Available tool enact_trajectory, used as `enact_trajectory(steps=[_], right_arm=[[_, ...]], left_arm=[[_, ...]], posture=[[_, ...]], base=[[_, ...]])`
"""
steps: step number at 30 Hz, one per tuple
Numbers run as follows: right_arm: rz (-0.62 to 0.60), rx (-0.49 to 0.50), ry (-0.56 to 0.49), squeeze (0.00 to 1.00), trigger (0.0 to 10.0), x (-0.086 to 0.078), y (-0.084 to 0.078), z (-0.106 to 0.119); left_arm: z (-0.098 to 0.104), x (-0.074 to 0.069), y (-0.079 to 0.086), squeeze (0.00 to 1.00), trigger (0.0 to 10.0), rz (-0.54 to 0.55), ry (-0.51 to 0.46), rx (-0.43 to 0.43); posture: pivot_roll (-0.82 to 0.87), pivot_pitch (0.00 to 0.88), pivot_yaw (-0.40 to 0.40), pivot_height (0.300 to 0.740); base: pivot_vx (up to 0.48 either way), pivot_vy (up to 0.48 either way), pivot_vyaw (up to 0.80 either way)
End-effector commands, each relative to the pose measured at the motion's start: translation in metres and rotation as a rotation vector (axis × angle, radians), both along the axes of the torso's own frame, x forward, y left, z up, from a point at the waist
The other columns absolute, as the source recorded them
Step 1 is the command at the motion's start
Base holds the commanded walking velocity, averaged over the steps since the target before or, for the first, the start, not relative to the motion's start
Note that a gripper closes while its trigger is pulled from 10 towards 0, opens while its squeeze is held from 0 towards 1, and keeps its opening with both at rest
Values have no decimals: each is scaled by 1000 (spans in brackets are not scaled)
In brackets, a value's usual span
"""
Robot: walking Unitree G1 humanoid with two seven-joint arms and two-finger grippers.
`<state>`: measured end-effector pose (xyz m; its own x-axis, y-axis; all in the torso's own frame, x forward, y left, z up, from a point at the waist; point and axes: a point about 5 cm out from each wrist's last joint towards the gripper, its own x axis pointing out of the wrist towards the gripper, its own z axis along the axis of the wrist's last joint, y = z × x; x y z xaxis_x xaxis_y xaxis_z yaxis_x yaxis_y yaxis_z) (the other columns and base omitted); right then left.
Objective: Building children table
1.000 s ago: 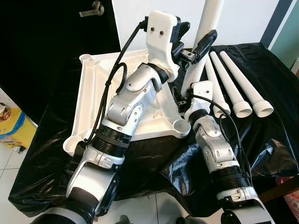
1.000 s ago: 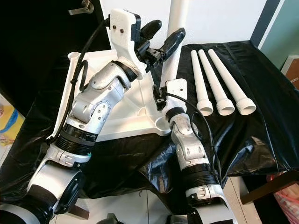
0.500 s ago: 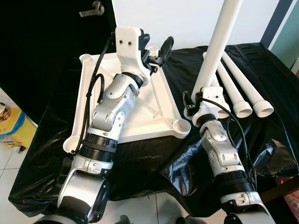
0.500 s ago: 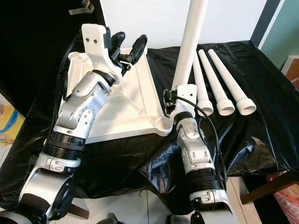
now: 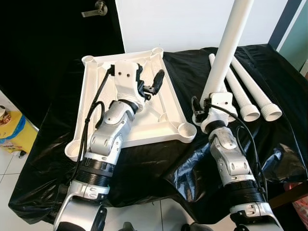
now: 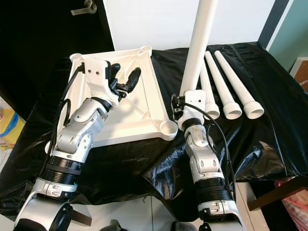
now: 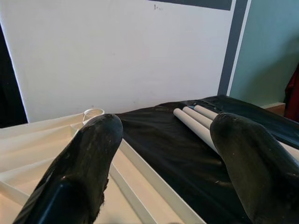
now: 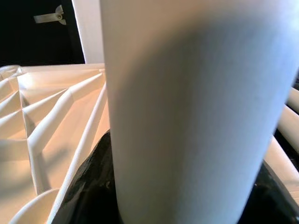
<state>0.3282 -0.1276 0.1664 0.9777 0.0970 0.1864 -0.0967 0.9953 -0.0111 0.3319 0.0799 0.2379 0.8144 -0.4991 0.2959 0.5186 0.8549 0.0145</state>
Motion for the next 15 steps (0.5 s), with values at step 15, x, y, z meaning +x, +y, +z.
enact_trajectory(steps=[15], right_arm=[[4, -21, -7, 0, 10000, -3, -1, 0]], left_arm=[[-9, -2, 3, 0, 10000, 41, 34, 21]], posture=[[-6, 20, 9, 740]], base=[[0, -165, 0]])
